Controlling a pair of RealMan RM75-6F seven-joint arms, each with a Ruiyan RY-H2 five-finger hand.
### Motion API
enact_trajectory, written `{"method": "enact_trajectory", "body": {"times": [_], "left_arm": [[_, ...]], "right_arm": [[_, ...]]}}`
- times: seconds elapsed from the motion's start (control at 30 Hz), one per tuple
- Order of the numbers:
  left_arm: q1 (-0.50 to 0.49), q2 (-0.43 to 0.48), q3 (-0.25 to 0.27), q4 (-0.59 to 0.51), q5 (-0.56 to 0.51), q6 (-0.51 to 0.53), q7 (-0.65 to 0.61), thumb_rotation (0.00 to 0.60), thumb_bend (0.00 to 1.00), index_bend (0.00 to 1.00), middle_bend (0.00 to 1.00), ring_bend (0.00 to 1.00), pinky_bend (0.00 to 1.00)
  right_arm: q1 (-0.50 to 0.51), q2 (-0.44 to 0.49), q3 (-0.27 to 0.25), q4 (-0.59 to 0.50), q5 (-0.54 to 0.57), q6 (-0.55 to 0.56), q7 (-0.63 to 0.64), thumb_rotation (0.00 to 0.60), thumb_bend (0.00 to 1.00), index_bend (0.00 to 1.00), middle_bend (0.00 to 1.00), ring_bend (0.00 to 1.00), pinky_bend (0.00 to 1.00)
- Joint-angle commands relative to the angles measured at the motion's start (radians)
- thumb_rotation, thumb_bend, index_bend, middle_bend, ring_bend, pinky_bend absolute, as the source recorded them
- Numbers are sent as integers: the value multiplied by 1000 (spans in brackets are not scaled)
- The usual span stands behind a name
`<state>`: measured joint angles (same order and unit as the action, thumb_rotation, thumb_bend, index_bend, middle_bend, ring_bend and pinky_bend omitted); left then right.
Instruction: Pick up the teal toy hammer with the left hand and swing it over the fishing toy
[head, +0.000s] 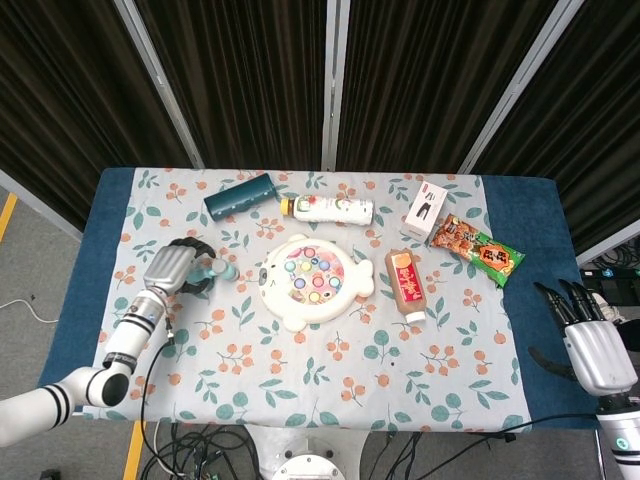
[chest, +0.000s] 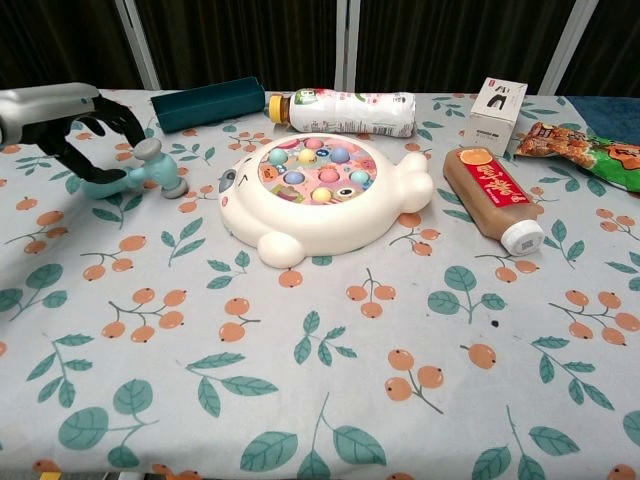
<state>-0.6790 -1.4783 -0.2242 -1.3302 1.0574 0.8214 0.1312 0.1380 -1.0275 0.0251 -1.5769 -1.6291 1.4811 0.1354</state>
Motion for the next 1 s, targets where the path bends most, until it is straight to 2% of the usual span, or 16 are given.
{"method": "enact_trajectory", "body": {"times": [0.03,0.43,1.0], "left_arm": [[-9,-25,0,15,-22,11,19,600,336,356,273,158,185],[-32,-73,1,38,-91,23,67,600,331,399,286,169,189],[-38,-105,9,70,-107,40,77,600,341,443,327,203,213]], "right_arm": [[0,-1,0,2,2,0,2,600,120,68,167,0,0],[-2,-3,-1,16,10,-4,17,600,120,68,167,0,0],[-2,-4,-1,19,17,-10,19,600,120,68,167,0,0]]}}
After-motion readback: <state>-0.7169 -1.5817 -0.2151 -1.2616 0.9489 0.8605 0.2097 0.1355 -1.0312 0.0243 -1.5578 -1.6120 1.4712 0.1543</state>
